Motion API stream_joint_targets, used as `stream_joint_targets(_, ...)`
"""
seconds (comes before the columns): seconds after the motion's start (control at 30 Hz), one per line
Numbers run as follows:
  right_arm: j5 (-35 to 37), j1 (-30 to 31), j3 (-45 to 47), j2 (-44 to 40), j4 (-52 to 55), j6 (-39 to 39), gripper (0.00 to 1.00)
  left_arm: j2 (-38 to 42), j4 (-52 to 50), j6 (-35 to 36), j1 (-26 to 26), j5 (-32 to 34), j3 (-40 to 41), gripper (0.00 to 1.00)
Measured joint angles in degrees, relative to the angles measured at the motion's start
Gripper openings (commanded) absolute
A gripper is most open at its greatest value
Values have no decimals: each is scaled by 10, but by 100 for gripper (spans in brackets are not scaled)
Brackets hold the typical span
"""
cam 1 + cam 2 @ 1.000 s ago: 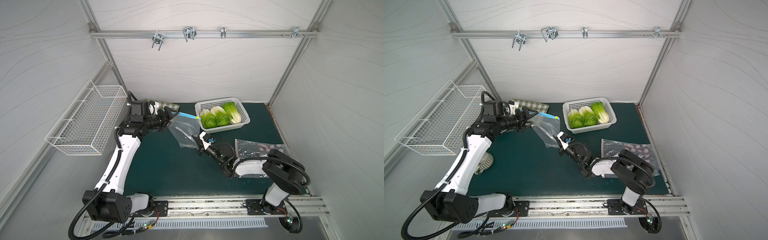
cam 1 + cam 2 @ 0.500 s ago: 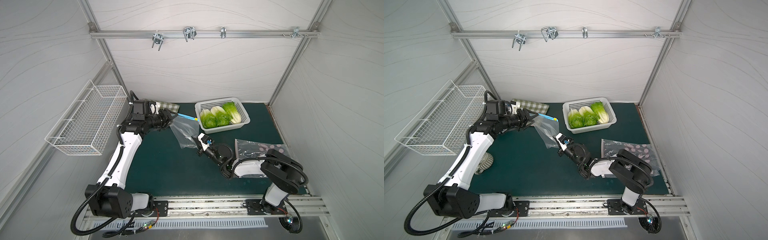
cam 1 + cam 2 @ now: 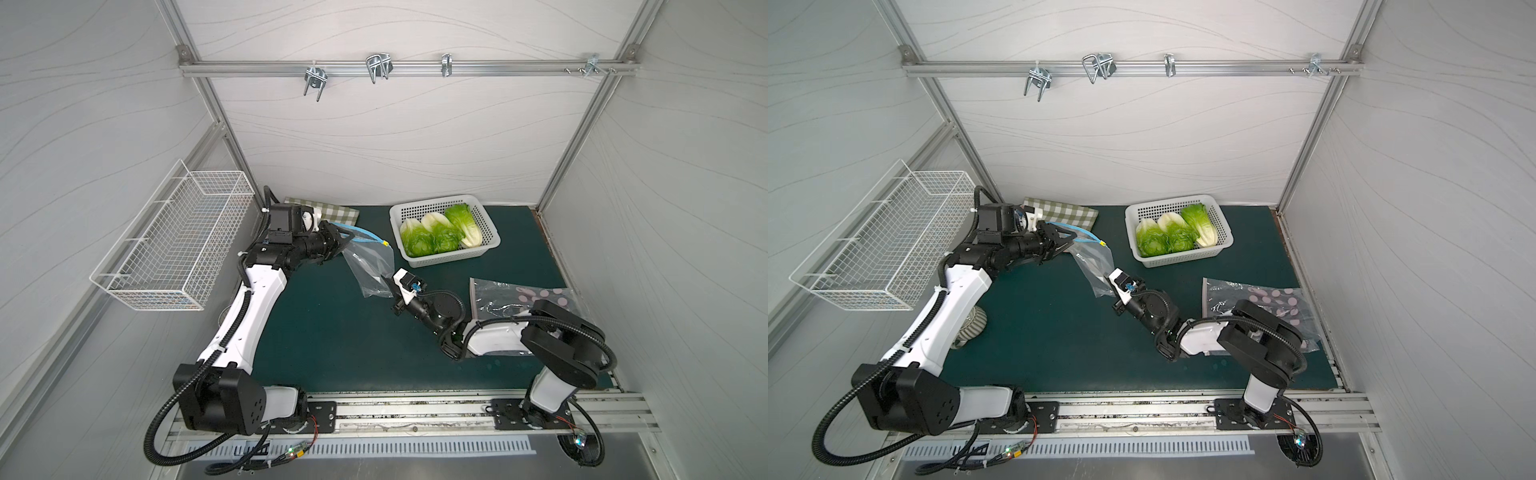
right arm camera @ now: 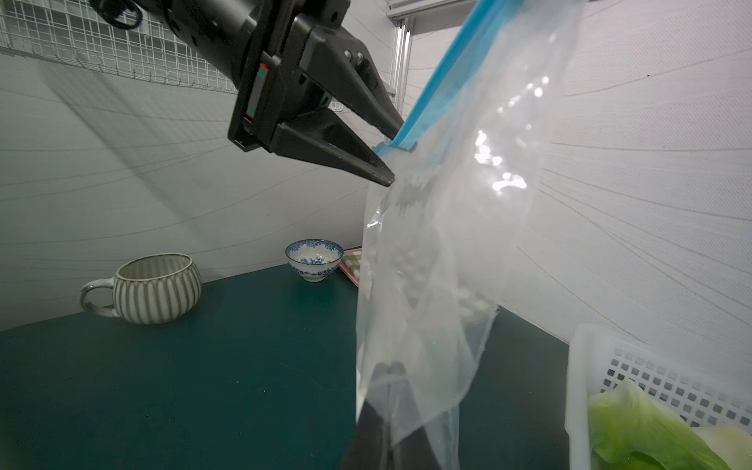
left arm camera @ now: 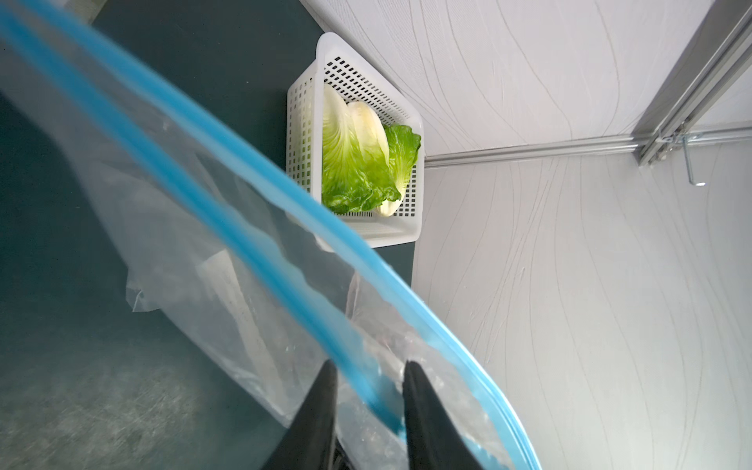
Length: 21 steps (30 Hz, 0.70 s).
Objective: Put the chinese cabbages into a zipper bag and zip it
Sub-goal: Open the zipper of the food storage bag at the center of the board.
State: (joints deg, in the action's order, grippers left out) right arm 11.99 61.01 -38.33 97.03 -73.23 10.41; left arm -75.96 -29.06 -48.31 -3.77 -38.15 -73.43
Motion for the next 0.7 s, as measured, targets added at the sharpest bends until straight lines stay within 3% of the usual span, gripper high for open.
stream_joint_targets(0.2,11,6,3,0,5,-3,17,0,17,-10,0,3,4,0)
stream_joint_targets(0.37,13,11,5,-23,53,-22,43,2,19,-5,6,24,5,0)
stream_joint_targets(0.57,11,-1,-29,-149,287,-112,55,20,-41,75,9,95,-29,0)
stream_joint_targets(0.7,-31,-60,-99,-210,483,-217,58,35,-93,139,9,139,-70,0)
